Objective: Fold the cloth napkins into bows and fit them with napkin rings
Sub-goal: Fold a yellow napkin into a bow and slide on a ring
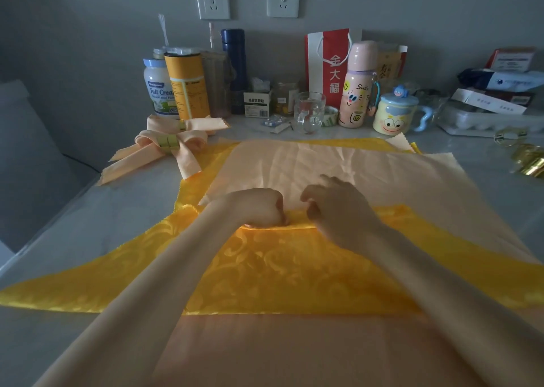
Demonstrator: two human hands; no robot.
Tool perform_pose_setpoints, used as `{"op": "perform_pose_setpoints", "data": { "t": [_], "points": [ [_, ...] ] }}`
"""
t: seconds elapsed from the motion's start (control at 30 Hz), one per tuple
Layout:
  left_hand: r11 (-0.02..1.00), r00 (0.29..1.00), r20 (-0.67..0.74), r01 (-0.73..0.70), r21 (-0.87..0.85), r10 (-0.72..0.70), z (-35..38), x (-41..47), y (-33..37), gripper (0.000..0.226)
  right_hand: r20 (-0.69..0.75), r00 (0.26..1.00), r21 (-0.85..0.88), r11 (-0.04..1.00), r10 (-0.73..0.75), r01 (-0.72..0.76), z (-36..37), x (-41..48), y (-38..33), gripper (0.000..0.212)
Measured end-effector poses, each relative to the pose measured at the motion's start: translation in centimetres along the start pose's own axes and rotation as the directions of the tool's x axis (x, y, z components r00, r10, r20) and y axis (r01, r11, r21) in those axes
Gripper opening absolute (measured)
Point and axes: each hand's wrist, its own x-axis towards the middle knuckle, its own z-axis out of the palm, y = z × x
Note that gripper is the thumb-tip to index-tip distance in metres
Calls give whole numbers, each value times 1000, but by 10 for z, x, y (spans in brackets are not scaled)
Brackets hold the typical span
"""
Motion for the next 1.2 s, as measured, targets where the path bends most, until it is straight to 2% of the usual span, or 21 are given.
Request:
{"op": "perform_pose_setpoints", "data": {
  "t": [0.07, 0.13, 0.2, 0.27, 0.33, 0.47, 0.57, 0.67, 0.77, 0.83, 0.97, 1.03, 1.2],
  "points": [
    [999, 1000, -12, -28, -25, 28, 7, 3, -3, 30, 36, 996, 73, 994, -82, 79, 19, -2, -8, 34],
    [998, 999, -44, -23, -53, 21, 14, 5, -7, 34, 133, 987, 93, 993, -88, 76, 29, -1, -9, 40],
    [994, 995, -100, 4, -108, -15, 19, 4, -11, 30, 233, 972, 24, 999, -29, 24, 30, 1, -2, 49],
    [983, 988, -143, 22, -183, -49, 23, -1, -13, 35, 293, 955, -54, 998, 34, -19, 28, 0, 5, 58],
    [966, 982, -175, 29, -256, -75, 25, -5, -14, 38, 322, 944, -64, 996, 76, -58, 25, -2, 13, 61],
    [962, 974, -205, 36, -271, -94, 28, -12, -12, 39, 340, 922, -84, 982, 185, -167, 15, -15, 42, 59],
    [979, 978, -208, -23, -204, -20, 28, -17, -13, 42, 274, 935, -59, 975, 224, -216, 10, -23, 60, 58],
    [987, 962, -275, -56, -151, 12, 30, -24, -17, 40, 74, 990, 58, 990, 123, -128, 6, -27, 49, 49],
    [995, 930, -368, -41, -91, 4, 31, -27, -17, 36, 43, 997, 202, 977, 57, -64, 2, -27, 30, 42],
    [999, 901, -433, -36, -26, 21, 34, -29, -15, 32, 36, 998, 179, 983, 46, -52, 3, -27, 25, 39],
    [998, 825, -562, -55, 36, 65, 42, -29, -11, 31, -98, 994, 164, 986, 41, -24, 3, -25, 24, 28],
    [996, 797, -597, -66, 62, 90, 43, -29, -10, 32, -159, 987, 91, 996, 10, 5, 2, -26, 23, 22],
    [981, 763, -637, -183, -56, 106, 37, -34, -11, 30, -183, 981, -17, 998, -64, 62, -1, -32, 16, 9]
  ]
}}
